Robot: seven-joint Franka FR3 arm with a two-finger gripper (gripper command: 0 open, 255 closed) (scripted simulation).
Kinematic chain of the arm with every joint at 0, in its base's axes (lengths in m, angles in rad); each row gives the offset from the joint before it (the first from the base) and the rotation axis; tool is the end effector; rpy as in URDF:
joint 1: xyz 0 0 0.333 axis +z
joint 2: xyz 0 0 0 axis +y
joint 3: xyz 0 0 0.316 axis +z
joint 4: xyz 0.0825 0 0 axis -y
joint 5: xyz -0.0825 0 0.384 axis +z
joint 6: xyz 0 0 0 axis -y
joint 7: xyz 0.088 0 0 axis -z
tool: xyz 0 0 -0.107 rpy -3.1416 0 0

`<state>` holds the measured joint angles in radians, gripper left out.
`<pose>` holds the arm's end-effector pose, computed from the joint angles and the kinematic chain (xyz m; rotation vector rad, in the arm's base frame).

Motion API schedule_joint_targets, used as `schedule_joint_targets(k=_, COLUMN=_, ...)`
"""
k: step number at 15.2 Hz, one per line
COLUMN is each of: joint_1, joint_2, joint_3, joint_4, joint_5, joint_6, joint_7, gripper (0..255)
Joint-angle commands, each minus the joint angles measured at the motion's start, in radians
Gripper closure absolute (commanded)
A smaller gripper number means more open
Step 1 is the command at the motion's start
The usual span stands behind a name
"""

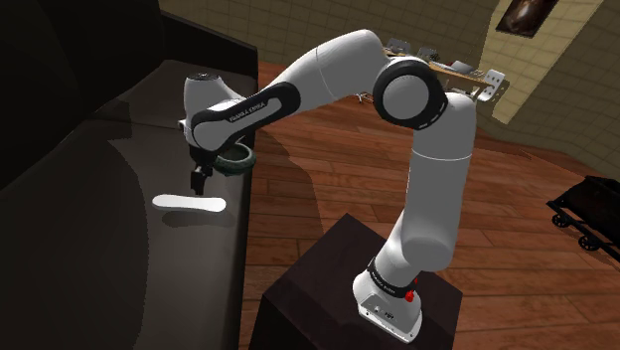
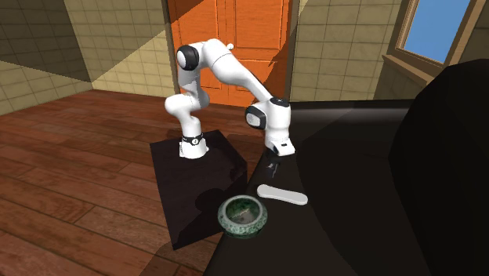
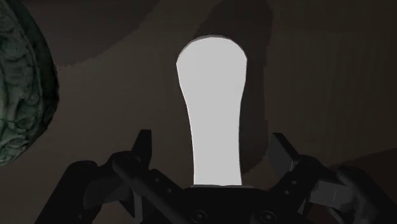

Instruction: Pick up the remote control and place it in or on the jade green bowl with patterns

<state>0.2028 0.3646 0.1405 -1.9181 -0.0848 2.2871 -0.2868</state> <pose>0.5887 0.2038 0.3058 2.9505 1.0374 0.0147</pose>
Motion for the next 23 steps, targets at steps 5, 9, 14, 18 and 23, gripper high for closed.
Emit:
schedule_joint_targets(k=5, joint_1=0.034, joint_2=0.16, joint_3=0.009, joint_4=0.125, joint_5=-0.036, joint_6=0.024, joint_7=-0.019, gripper=0)
schedule_joint_targets(k=9, joint_1=0.037, joint_2=0.194, joint_3=0.004, joint_4=0.121, joint_5=-0.043, joint_6=0.062, joint_7=-0.015, gripper=0)
schedule_joint_targets(k=14, joint_1=0.039, joint_2=0.218, joint_3=0.001, joint_4=0.121, joint_5=-0.047, joint_6=0.086, joint_7=-0.012, gripper=0)
schedule_joint_targets(k=18, joint_1=0.039, joint_2=0.218, joint_3=0.001, joint_4=0.121, joint_5=-0.047, joint_6=0.086, joint_7=-0.012, gripper=0)
schedule_joint_targets(k=23, joint_1=0.039, joint_2=0.218, joint_3=0.001, joint_4=0.121, joint_5=-0.047, joint_6=0.086, joint_7=-0.012, gripper=255)
